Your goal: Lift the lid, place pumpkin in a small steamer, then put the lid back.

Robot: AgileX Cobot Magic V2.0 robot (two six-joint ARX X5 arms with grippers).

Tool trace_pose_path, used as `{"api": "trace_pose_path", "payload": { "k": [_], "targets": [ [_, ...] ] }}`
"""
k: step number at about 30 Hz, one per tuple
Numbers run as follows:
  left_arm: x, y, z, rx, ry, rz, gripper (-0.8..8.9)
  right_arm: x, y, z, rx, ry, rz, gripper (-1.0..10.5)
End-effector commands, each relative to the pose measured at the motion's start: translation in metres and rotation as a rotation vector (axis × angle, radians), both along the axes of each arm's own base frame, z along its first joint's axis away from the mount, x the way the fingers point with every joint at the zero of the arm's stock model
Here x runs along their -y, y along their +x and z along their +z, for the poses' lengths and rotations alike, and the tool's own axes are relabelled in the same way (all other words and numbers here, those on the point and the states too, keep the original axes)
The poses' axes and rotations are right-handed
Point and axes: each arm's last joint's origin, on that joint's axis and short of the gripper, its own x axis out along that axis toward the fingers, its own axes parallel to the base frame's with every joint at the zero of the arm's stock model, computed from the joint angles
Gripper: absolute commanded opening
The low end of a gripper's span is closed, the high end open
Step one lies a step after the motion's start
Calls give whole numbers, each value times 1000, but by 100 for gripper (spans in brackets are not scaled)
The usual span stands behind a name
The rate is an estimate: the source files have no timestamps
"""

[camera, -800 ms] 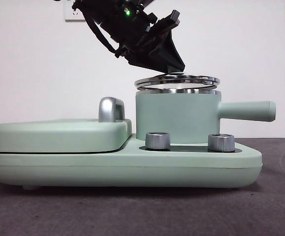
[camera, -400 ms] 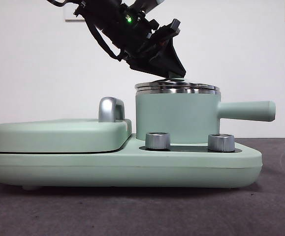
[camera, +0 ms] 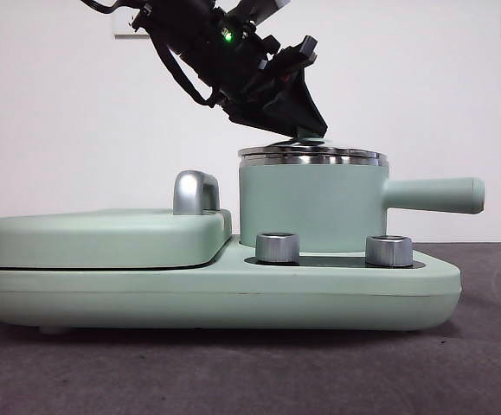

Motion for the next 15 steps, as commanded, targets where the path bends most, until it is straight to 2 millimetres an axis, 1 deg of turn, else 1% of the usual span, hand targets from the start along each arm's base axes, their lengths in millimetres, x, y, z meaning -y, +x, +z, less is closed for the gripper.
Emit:
{"api": "trace_pose_path", "payload": {
  "k": [1,8,15],
  "targets": [
    [6,5,0,35,-4,-12,15,-1,0,3,3,21,-2,536],
    [5,4,-2,18,8,-13,15,-1,0,3,-5,30,-7,536],
    [6,3,-9,-33,29,-36,14,-1,0,3,-7,33,-4,536]
  ]
}}
